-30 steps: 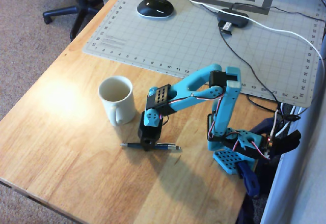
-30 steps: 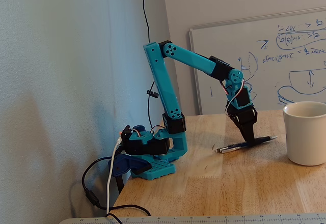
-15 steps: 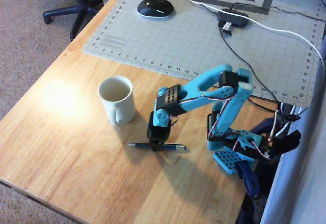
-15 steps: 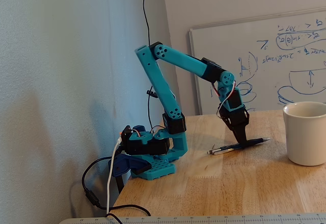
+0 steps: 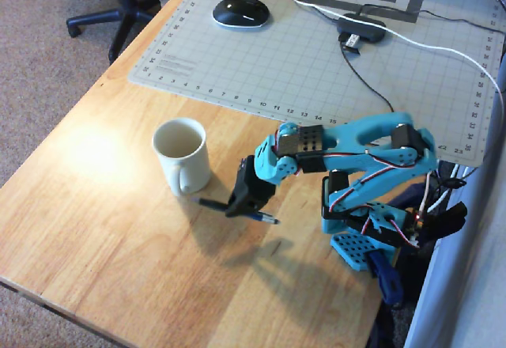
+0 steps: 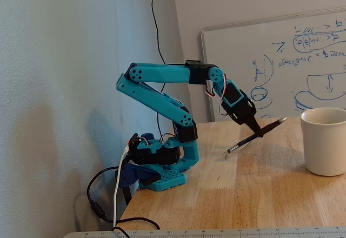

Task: Grasp a pen and put it in a mug.

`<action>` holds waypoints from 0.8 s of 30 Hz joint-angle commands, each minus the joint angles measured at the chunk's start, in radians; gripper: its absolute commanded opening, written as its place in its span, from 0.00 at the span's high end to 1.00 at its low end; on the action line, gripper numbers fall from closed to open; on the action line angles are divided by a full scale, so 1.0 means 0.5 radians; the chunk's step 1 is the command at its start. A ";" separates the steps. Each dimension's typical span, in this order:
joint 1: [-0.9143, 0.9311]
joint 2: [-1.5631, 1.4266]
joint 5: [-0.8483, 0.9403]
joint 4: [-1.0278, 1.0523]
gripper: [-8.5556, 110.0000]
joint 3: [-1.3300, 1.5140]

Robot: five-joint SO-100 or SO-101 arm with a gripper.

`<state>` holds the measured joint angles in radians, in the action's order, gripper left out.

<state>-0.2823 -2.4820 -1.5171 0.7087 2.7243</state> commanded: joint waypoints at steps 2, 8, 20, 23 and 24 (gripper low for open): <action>0.071 -0.218 0.021 -0.414 0.93 -0.028; 0.086 -0.239 0.021 -1.058 0.93 -0.028; 0.466 -0.175 0.018 -1.948 0.93 -0.025; 0.592 -0.098 0.018 -2.083 0.93 -0.028; 0.623 -0.077 0.018 -2.129 0.93 -0.028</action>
<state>-0.0184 -2.5372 -1.5171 -0.2592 2.7305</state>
